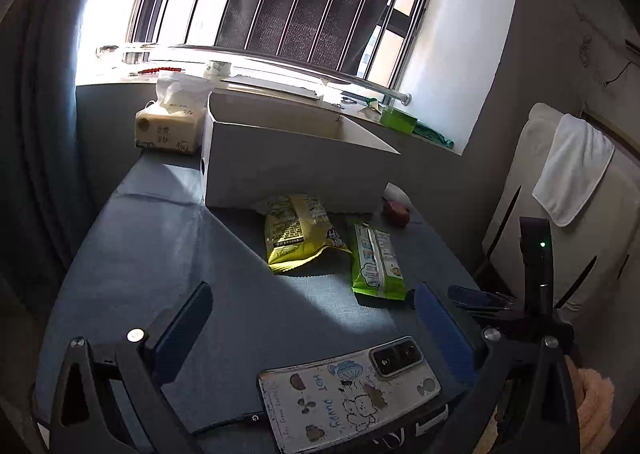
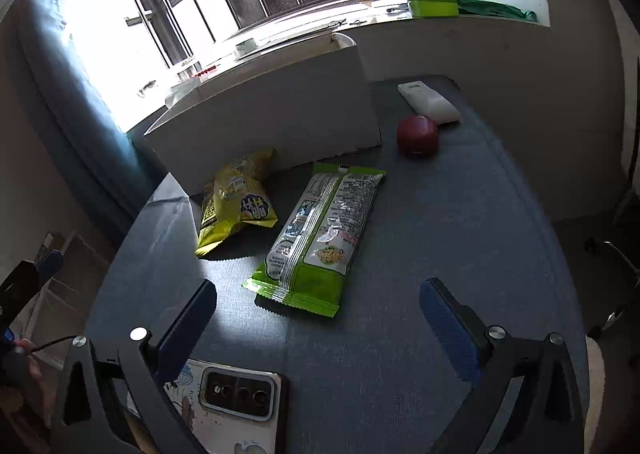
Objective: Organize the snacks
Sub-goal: 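Grasp the green-and-white packet with the right tool while the left tool grasps the yellow chip bag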
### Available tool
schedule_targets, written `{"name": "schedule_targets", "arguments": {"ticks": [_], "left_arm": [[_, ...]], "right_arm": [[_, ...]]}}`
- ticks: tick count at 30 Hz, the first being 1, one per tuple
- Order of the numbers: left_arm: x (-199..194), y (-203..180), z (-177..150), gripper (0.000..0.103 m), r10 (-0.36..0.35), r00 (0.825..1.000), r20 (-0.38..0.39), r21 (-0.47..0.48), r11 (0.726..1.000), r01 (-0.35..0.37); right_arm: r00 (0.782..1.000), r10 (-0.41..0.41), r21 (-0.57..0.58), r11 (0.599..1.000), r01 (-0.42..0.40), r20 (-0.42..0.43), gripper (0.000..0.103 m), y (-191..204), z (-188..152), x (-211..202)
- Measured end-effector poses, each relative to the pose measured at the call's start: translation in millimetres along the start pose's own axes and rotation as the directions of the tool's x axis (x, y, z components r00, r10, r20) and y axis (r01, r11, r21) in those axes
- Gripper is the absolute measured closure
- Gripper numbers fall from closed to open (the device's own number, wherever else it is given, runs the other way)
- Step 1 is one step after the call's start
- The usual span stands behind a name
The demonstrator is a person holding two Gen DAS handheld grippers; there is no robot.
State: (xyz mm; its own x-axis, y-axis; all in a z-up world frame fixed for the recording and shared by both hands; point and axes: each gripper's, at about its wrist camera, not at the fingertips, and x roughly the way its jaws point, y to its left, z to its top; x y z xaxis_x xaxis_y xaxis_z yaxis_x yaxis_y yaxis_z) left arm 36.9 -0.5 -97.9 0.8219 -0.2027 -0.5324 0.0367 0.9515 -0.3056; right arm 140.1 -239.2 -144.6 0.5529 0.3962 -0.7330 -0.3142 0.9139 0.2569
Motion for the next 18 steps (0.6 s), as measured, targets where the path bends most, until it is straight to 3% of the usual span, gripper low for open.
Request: {"name": "schedule_targets", "arguments": {"ticks": [6,13,18], "left_arm": [[0.1,-4.9,-10.3,0.000,-0.003,1.000,-0.011,0.022,1.000,0.003],[-1.3,-3.9,-11.8,0.000,0.001,1.000,-0.012,0.025,1.000,0.000],[1.5,-1.8,-13.6,0.000,0.005,1.000,-0.026,0.022,1.000,-0.004]], "right_arm": [[0.995,-0.084,-0.069,0.994,0.080,-0.060,0.000,15.3,0.4,22.7],[0.987,-0.100,-0.077,0.993,0.091,-0.125,0.000,28.7,21.8,57.3],[0.972,-0.181,-0.099,0.981,0.168,-0.150,0.000,33.8,42.6,81.8]]}}
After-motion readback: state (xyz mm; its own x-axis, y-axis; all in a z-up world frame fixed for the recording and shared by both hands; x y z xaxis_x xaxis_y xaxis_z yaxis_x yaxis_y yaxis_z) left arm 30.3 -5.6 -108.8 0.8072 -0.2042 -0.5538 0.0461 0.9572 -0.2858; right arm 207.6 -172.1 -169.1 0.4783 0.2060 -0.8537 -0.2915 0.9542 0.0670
